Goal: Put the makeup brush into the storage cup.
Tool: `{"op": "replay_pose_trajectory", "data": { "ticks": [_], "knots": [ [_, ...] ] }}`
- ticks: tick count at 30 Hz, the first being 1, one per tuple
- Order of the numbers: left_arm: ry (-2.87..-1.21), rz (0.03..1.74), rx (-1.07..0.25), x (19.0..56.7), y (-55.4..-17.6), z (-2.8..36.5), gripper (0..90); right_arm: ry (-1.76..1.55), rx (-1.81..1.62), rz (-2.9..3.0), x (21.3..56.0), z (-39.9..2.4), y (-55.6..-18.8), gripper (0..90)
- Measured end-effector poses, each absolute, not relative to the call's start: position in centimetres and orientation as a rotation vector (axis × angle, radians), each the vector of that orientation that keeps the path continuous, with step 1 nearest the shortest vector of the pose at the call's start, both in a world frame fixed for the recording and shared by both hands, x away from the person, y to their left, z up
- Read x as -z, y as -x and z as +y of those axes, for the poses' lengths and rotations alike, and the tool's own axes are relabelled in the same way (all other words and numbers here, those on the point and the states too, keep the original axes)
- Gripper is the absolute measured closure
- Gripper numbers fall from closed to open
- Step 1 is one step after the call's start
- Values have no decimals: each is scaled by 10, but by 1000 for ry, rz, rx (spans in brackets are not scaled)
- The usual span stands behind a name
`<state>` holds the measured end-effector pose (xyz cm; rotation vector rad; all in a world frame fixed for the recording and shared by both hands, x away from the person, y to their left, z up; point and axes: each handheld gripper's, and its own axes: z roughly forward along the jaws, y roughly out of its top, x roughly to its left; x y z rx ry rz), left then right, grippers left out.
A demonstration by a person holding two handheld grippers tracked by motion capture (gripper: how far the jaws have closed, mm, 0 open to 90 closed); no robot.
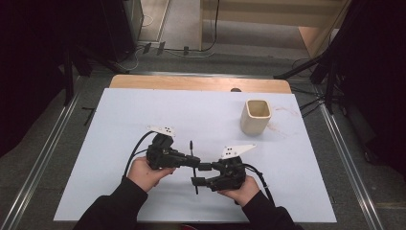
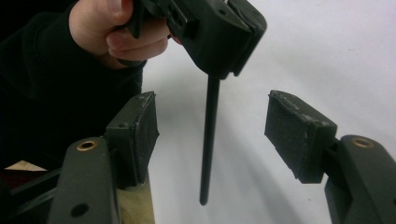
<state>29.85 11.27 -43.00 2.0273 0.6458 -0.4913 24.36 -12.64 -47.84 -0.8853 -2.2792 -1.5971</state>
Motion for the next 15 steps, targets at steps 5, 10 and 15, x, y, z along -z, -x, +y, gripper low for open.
{"op": "replay_pose_trajectory", "data": {
  "ticks": [5, 10, 15],
  "knots": [
    [-2042, 623, 503, 431, -298, 110, 851, 901, 1592, -2270, 482, -122, -243, 371],
    [-2040, 618, 511, 432, -297, 108, 851, 903, 1596, -2252, 482, -121, -244, 457],
    [-2040, 615, 512, 432, -297, 108, 850, 911, 1609, -2221, 482, -122, -244, 490]
  ]
}}
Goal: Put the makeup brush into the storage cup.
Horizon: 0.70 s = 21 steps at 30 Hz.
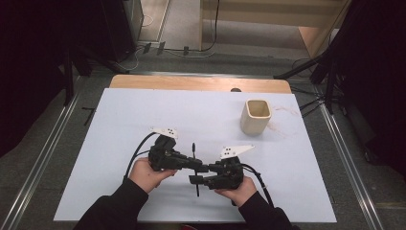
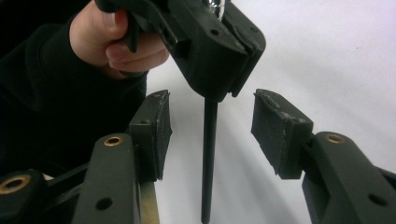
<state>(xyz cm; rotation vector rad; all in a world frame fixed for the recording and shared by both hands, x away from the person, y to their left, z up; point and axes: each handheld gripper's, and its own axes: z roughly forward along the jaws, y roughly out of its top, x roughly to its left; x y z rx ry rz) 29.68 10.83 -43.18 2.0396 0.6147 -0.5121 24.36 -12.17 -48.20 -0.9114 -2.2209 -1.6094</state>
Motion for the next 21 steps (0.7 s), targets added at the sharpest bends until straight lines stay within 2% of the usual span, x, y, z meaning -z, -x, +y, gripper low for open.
{"op": "replay_pose_trajectory", "data": {
  "ticks": [8, 9, 11, 12, 13, 15, 18, 21],
  "knots": [
    [-2040, 615, 512, 432, -297, 108, 850, 908, 1622, -2202, 482, -122, -243, 611],
    [-2031, 617, 513, 432, -297, 108, 850, 915, 1622, -2204, 481, -121, -242, 664],
    [-2027, 616, 518, 432, -297, 108, 850, 919, 1619, -2206, 480, -121, -241, 681],
    [-2026, 619, 514, 432, -297, 109, 850, 929, 1613, -2211, 480, -120, -241, 743],
    [-2026, 619, 516, 432, -297, 109, 850, 929, 1613, -2211, 480, -120, -241, 743],
    [-2017, 619, 517, 431, -297, 110, 850, 934, 1622, -2195, 481, -121, -241, 812],
    [-2013, 618, 518, 431, -297, 110, 849, 936, 1621, -2191, 480, -122, -242, 859],
    [-2016, 608, 507, 431, -296, 110, 848, 937, 1618, -2187, 480, -122, -242, 860]
  ]
}}
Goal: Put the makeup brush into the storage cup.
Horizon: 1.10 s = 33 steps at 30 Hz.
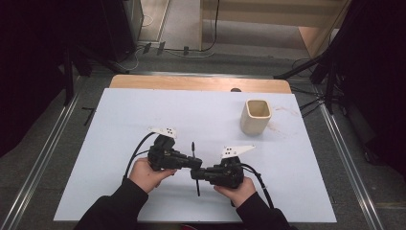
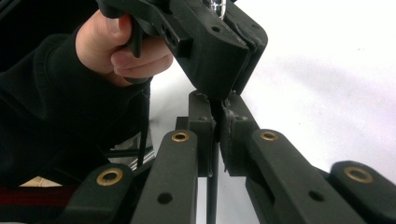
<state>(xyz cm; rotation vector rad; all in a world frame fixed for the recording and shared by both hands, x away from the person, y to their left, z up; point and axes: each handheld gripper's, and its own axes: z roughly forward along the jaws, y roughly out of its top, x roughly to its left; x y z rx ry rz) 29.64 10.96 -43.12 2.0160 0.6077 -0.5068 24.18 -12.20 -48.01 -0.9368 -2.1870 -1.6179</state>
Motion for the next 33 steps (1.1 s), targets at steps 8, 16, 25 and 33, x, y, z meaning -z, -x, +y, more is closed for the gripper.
{"op": "replay_pose_trajectory", "data": {
  "ticks": [8, 16, 25, 33],
  "knots": [
    [-2021, 590, 496, 430, -294, 109, 674, 926, 1617, -2192, 479, -122, -241, 861],
    [-1996, 577, 457, 429, -293, 112, 478, 933, 1624, -2199, 478, -124, -242, 861],
    [-1968, 590, 377, 428, -294, 119, 453, 948, 1622, -2214, 478, -125, -243, 862],
    [-1958, 602, 349, 427, -294, 122, 453, 973, 1623, -2216, 477, -129, -245, 861]
  ]
}}
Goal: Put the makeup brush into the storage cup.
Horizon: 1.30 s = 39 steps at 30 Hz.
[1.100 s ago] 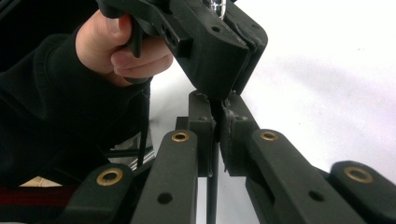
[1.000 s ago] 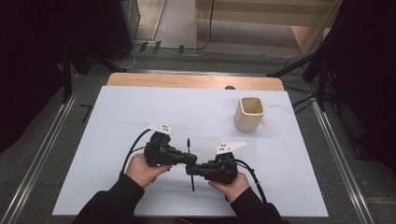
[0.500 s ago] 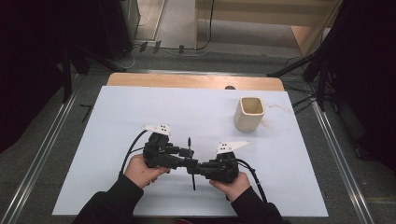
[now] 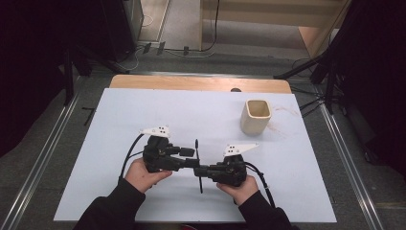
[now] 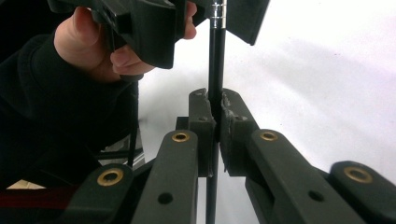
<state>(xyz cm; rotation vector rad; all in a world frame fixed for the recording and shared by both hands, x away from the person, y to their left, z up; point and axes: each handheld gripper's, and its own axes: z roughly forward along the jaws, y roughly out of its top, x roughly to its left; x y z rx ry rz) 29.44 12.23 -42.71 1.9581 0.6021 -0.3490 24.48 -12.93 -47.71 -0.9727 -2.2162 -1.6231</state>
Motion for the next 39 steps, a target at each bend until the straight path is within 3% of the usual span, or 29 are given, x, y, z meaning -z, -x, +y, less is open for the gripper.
{"op": "replay_pose_trajectory", "data": {
  "ticks": [15, 18, 26, 37, 38, 39],
  "knots": [
    [-2006, 627, 198, 426, -291, 125, 453, 1017, 1606, -2265, 478, -136, -249, 861],
    [-2055, 595, 78, 426, -287, 124, 452, 1027, 1611, -2273, 477, -138, -250, 861],
    [-2133, 582, -52, 428, -282, 119, 452, 1038, 1606, -2278, 477, -140, -250, 861],
    [-2121, 547, -8, 430, -283, 126, 451, 1043, 1594, -2302, 477, -140, -251, 861],
    [-2113, 543, 3, 430, -284, 126, 442, 1046, 1596, -2305, 478, -141, -251, 861],
    [-2120, 514, 30, 431, -285, 127, 231, 1055, 1591, -2305, 477, -141, -251, 861]
  ]
}}
